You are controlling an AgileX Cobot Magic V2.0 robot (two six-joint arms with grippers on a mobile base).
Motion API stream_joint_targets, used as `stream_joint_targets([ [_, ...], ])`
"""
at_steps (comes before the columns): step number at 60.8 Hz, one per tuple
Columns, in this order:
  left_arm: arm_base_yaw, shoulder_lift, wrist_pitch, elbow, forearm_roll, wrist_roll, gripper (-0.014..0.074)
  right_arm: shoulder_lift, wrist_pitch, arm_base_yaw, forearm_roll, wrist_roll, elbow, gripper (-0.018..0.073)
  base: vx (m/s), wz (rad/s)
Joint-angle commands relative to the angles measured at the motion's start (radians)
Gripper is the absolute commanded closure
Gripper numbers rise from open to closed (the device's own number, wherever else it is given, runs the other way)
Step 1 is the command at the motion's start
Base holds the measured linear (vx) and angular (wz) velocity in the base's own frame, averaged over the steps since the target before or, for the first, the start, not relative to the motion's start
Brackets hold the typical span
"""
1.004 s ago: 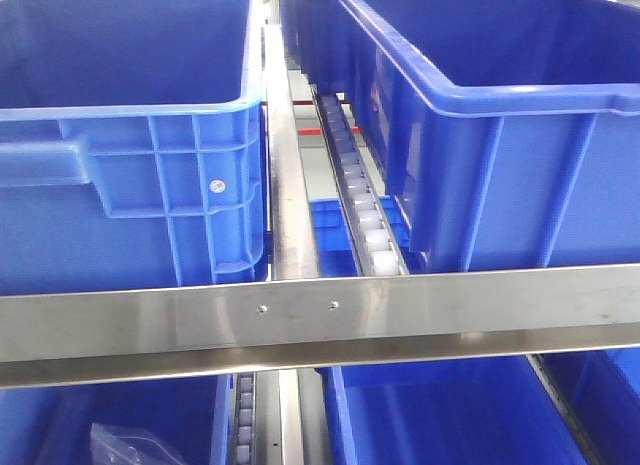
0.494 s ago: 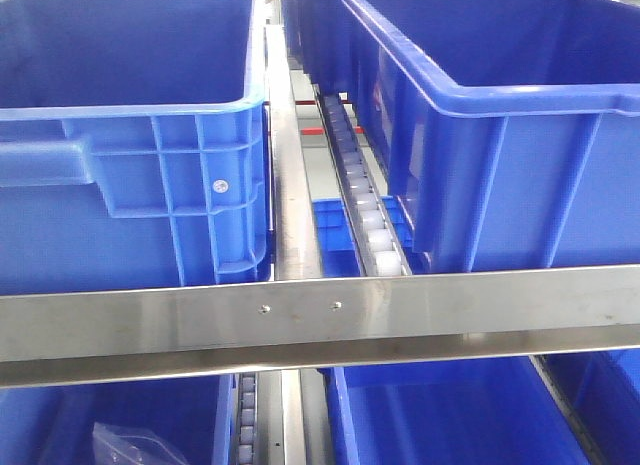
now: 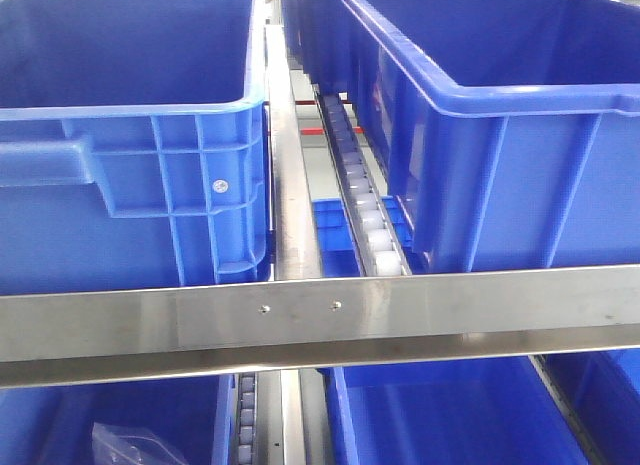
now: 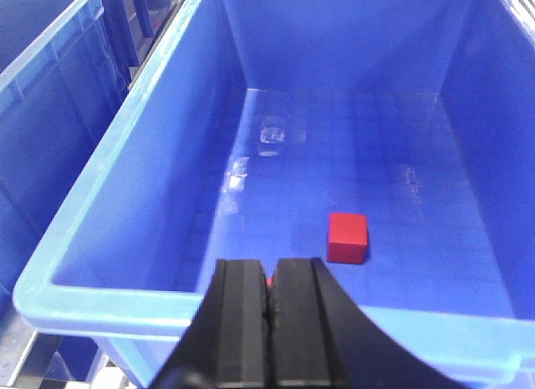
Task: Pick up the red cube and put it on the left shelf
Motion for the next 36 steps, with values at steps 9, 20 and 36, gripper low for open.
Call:
stream_joint_targets([
  [9,-0.003,0.007,-0.083,0.022,-0.006,0.001,0.0491,-0.188,-0.074,-0.086,-0.012,-0.004,0.079,0.0510,0.00,0.00],
  [20,-0.003,0.007,-0.083,0.022,-0.006,0.001,0.0491,-0.403,-0.074,-0.148,-0.011,-0.004,0.219,0.0510,0.00,0.00],
  [36,-0.003,0.007,-0.083,0.022,-0.006,0.001,0.0491,-0.682,-0.074,-0.178,-0.003,-0.004,0.401,0.0510,0.00,0.00],
])
